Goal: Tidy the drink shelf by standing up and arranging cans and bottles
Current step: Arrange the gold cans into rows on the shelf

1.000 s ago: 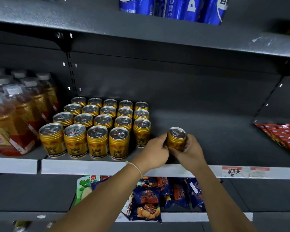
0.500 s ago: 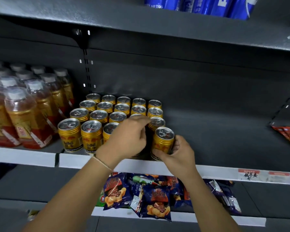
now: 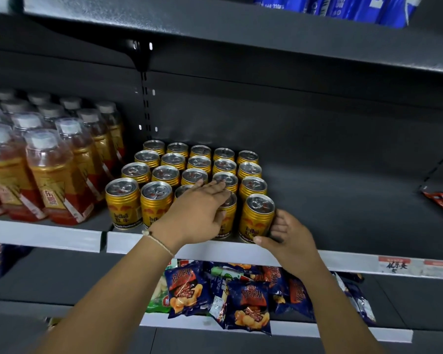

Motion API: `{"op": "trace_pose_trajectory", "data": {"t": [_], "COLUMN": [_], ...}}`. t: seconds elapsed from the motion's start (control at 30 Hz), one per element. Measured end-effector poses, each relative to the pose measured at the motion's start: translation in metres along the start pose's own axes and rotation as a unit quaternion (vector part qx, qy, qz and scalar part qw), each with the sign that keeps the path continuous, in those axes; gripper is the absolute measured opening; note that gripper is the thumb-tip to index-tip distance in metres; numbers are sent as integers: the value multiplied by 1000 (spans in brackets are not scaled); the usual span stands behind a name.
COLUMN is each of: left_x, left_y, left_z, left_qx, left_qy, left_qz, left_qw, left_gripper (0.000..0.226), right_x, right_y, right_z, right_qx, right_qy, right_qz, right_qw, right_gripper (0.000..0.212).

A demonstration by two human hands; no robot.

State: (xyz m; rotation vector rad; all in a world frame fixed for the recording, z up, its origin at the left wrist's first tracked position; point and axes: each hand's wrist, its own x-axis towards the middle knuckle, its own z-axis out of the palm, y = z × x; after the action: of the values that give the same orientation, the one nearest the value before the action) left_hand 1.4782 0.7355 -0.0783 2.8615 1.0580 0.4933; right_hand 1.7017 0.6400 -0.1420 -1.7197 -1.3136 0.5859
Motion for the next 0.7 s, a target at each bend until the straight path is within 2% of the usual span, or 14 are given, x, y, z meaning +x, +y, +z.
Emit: {"op": "trace_pose_trajectory", "data": {"t": [0.13, 0.2, 0.33, 0.53, 0.7], "left_x": [0, 1, 2, 2, 4], "left_y": [-1, -3, -4, -5, -7], "left_z": [3, 5, 7, 11, 7], "left_qx": [21, 28, 35, 45, 51], "left_qy": [4, 5, 6, 11, 4], "left_qz": [11, 14, 18, 11, 1], "left_qw": [1000, 999, 999, 999, 999], "left_gripper": [61, 63, 65, 65, 63], "right_x": [-2, 0, 2, 3, 1], "right_y": [-2, -3, 0, 0, 0], "right_z": [10, 13, 13, 15, 18], "right_qx": [-8, -8, -18, -29, -37], "right_qy": [47, 63, 44, 26, 24], "right_qz": [-8, -8, -9, -12, -21], "right_qw": [999, 998, 999, 999, 999], "right_gripper": [59, 59, 63, 54, 60]}}
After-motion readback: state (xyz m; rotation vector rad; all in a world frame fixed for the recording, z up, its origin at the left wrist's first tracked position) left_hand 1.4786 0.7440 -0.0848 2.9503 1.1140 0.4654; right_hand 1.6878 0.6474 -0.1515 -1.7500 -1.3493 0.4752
